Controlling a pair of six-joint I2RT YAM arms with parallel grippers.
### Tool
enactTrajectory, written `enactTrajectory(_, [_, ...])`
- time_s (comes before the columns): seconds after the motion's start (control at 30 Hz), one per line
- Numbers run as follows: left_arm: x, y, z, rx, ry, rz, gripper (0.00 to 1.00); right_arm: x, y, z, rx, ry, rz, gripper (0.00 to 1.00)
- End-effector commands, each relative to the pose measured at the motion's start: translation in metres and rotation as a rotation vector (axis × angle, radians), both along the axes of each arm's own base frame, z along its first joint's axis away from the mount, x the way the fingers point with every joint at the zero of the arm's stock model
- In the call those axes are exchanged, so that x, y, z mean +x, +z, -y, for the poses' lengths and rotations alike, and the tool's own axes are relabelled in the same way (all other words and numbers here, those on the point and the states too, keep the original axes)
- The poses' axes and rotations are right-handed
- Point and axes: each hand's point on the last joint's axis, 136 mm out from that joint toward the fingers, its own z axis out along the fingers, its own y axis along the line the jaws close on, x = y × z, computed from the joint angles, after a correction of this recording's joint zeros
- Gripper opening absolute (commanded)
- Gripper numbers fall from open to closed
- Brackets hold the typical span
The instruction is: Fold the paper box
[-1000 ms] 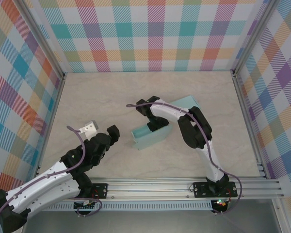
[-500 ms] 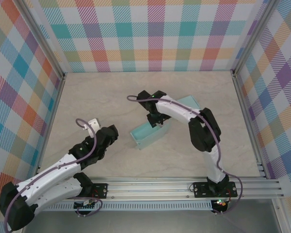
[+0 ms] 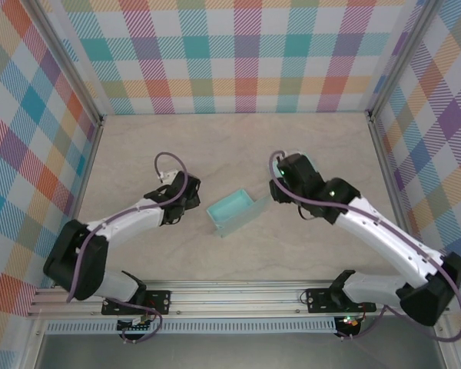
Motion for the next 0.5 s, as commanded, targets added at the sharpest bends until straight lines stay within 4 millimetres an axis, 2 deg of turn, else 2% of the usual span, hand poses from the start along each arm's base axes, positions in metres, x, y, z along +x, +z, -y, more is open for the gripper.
enactTrajectory(0.0, [0.017,-0.005,0.012,0.003,-0.038,-0.019,0.81,-0.015,-0.031,0.003,0.121,-0.067,-0.054,0.44])
enactTrajectory(0.17, [0.03,-0.027,0.022,0.036,-0.067,-0.087,0.77,-0.046,-0.093,-0.016,0.322,-0.013,-0.184,0.34])
enactTrajectory(0.23, [0.032,-0.034,0.025,0.043,-0.071,-0.113,0.75,-0.051,-0.113,-0.023,0.387,-0.022,-0.226,0.32])
enactTrajectory(0.33, [0.028,-0.043,0.03,0.012,-0.083,-0.133,0.71,-0.054,-0.132,-0.037,0.474,-0.011,-0.263,0.32])
enactTrajectory(0.47, [0.021,-0.053,0.039,-0.064,-0.095,-0.137,0.67,-0.048,-0.145,-0.054,0.524,0.014,-0.287,0.32])
